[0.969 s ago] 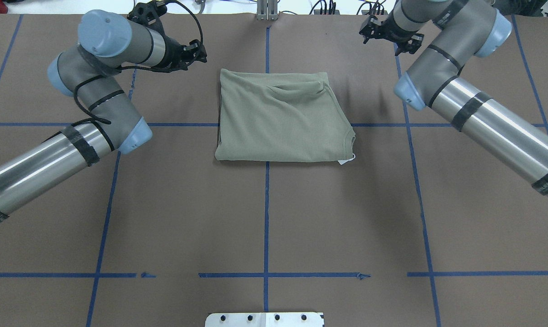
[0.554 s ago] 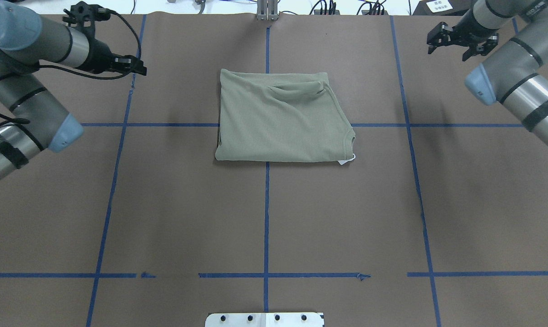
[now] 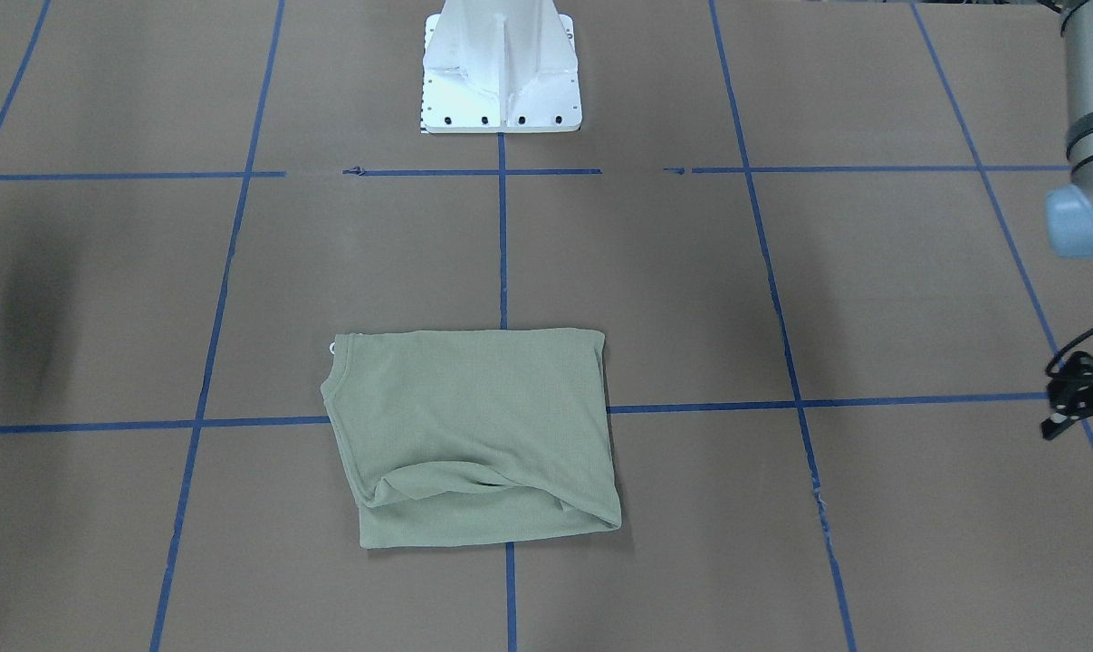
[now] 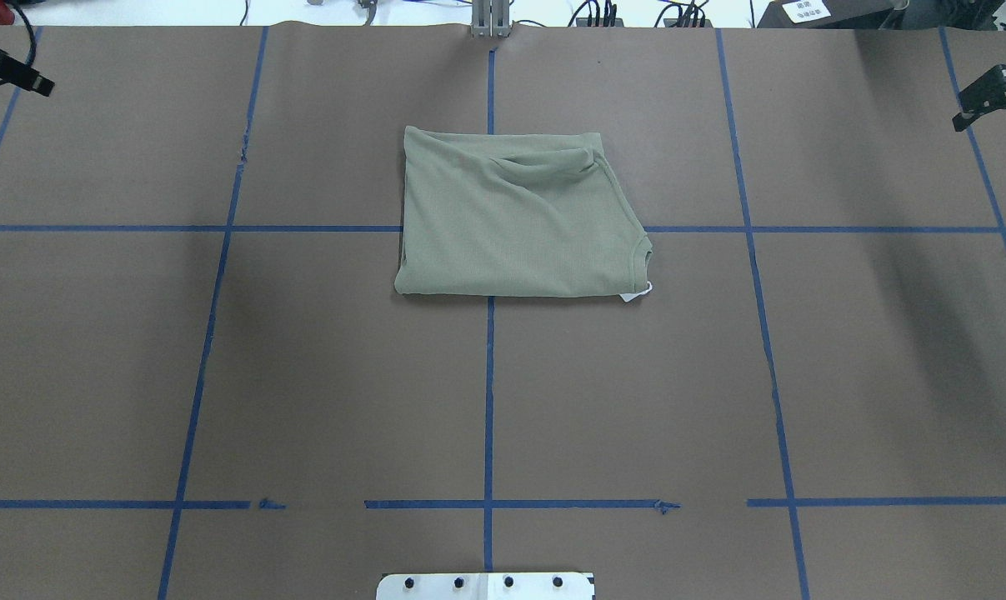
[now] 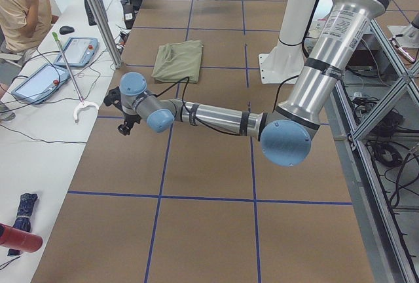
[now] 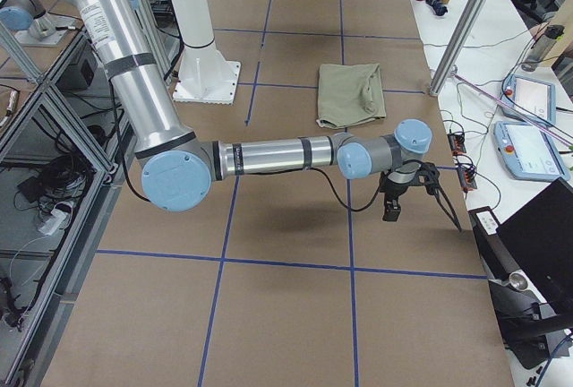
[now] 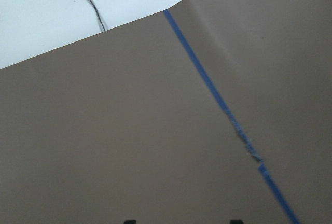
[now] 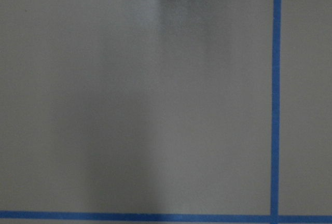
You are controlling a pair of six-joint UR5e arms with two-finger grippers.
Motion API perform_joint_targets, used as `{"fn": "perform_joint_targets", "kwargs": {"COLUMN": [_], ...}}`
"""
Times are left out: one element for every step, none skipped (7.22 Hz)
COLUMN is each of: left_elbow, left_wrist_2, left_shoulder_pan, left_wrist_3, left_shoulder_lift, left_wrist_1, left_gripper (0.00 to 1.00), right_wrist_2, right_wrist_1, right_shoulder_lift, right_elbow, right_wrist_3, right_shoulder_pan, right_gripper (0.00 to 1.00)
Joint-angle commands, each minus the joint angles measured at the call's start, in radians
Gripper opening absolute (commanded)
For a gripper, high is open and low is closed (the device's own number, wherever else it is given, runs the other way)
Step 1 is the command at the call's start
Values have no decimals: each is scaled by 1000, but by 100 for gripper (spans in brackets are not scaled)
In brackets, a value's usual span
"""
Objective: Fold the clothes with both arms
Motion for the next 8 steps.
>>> {"fn": "perform_joint_targets", "kwargs": {"left_elbow": [-58,-82,-130,-200,-325,-368,-423,-463], "left_wrist_2": [-18,-19,-24,-32,-29,-29,-30,-29], "left_shoulder_pan": [-112,-115,-125,-128,-126,-141,-178,-180], "left_wrist_3": [176,171,175,175,172,183,185,177], "left_shoulder_lift": [29,40,87,130,212,265,335,351], "left_wrist_1": [269,314,343,390,435,440,435,442], "left_gripper": [82,88,96,99,99,99,99,99], "right_wrist_2": [34,34,36,34,19,8,-2,-4], "right_wrist_1": [-33,-44,-53,-139,-227,-234,-234,-234], "right_shoulder_lift": [-105,-139,-169,-177,-189,-208,-220,-226], "right_elbow": [101,113,132,188,227,235,238,236], "right_wrist_3": [-47,-109,-157,-173,-226,-249,-250,-250], "right_shoulder_pan": [33,59,74,70,76,80,80,82], "right_gripper": [100,100,100,100,100,100,100,100]}}
